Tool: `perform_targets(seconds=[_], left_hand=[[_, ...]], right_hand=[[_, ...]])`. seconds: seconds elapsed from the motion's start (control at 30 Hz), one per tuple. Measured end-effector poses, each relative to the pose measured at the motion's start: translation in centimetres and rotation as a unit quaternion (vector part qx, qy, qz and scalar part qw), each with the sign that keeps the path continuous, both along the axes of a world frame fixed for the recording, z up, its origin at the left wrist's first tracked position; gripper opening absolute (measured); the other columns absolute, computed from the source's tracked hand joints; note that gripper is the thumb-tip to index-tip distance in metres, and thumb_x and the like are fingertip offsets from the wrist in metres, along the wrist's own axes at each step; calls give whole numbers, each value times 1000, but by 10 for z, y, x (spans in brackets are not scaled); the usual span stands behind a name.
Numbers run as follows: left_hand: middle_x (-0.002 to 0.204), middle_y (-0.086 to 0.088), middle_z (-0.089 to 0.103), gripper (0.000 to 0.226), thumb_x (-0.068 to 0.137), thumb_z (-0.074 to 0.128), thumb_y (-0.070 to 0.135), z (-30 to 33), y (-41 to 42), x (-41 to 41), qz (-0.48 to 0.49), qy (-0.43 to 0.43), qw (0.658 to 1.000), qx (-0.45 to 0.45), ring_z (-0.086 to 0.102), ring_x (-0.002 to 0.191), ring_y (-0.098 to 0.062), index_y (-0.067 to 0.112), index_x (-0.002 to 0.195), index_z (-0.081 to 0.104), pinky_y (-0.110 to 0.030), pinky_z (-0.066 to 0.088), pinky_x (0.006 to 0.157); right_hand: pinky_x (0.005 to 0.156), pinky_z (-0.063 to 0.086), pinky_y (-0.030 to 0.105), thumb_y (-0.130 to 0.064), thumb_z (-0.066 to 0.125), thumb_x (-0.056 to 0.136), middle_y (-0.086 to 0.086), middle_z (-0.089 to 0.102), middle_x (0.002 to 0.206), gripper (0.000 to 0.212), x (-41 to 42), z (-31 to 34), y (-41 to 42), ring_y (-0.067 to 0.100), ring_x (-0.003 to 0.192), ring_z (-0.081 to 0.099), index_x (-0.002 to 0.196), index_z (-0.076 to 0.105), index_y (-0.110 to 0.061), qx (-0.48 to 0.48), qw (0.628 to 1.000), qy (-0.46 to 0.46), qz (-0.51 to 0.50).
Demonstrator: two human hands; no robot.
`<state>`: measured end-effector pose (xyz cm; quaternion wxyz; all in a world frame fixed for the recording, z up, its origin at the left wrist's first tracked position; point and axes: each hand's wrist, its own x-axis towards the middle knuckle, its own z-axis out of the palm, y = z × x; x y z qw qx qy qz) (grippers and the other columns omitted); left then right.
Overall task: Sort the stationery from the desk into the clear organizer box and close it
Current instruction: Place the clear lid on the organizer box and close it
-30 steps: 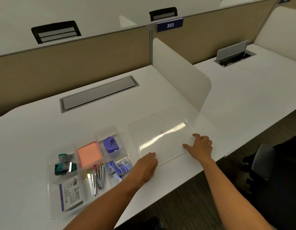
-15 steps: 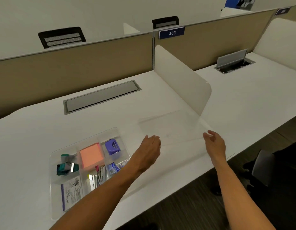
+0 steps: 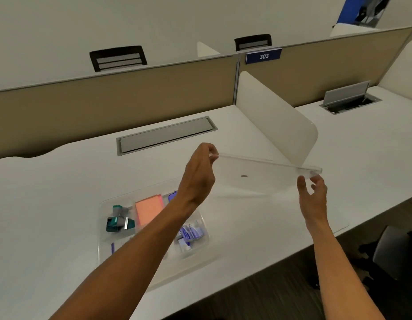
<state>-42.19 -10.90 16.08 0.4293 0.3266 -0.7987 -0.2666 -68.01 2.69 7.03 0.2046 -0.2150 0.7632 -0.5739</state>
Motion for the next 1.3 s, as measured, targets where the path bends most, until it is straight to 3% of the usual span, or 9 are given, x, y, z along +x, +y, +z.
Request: perform_targets(seconds=[0.1, 0.23, 0.4, 0.6, 0.73, 0.93, 1.07, 1.2, 1.3], left_hand=[[97, -6, 59, 14, 97, 40, -1, 14, -10, 22, 6, 4, 1000, 3, 59, 90, -15, 8, 102, 49, -9, 47, 82], [94, -5, 61, 13, 98, 39, 1, 37, -18, 51, 37, 54, 998, 3, 59, 85, -8, 5, 100, 51, -5, 44, 75], [83, -4, 65, 11, 100, 45, 17, 77, -35, 96, 48, 157, 984, 61, 65, 78, -14, 11, 99, 53, -23, 54, 74], [94, -6, 68, 19, 98, 52, 21, 72, -57, 160, 69, 259, 936, 229, 69, 80, -22, 9, 112, 58, -36, 59, 76], [113, -4, 68, 30, 95, 57, 25, 23, -63, 207, 130, 230, 917, 298, 70, 96, -18, 17, 124, 53, -34, 58, 84], [137, -3, 53, 43, 96, 54, 31, -69, -43, 257, 283, 77, 898, 329, 54, 121, -24, 19, 137, 45, -35, 47, 97], [151, -3, 39, 58, 97, 53, 29, -113, -26, 271, 280, 24, 867, 411, 43, 134, -28, 21, 148, 28, -41, 41, 103], [142, 2, 47, 59, 93, 52, 47, -132, -14, 274, 244, -13, 874, 421, 52, 121, -23, 25, 145, 33, -40, 47, 98], [123, 7, 51, 45, 97, 49, 39, -133, -10, 267, 226, 0, 887, 403, 55, 104, -16, 27, 138, 37, -30, 49, 80]], right_hand=[[108, 34, 34, -49, 49, 97, -6, 45, 143, 43, 19, 8, -11, 11, 133, 40, 135, 47, -30, -37, 997, -11, 59], [108, 41, 35, -43, 46, 100, -8, 66, 119, 29, 45, 20, -26, 10, 119, 57, 115, 63, -25, -60, 992, 1, 114], [84, 51, 40, -32, 55, 99, 1, 71, 93, 18, 78, 41, -41, 21, 92, 71, 100, 62, -16, -97, 986, -7, 136], [53, 46, 33, -25, 55, 99, 5, 59, 77, 16, 135, 49, -50, 22, 59, 58, 106, 65, -14, -101, 976, -46, 187], [46, 45, 29, -23, 56, 99, 9, 62, 80, 29, 179, 26, -56, 18, 56, 55, 127, 55, -31, -48, 976, -64, 201], [49, 50, 27, -23, 54, 99, 8, 65, 92, 29, 215, -8, -60, 16, 56, 62, 127, 55, -32, 51, 972, -23, 230], [52, 55, 26, -23, 52, 100, 3, 65, 94, 30, 226, -23, -66, 19, 63, 67, 128, 52, -34, 94, 964, 10, 248], [54, 55, 25, -19, 51, 101, 4, 66, 96, 32, 225, -34, -72, 22, 68, 68, 130, 52, -32, 104, 968, 7, 229], [76, 55, 32, -17, 49, 101, 5, 69, 107, 31, 224, -34, -76, 20, 86, 66, 131, 53, -26, 130, 968, 55, 206]])
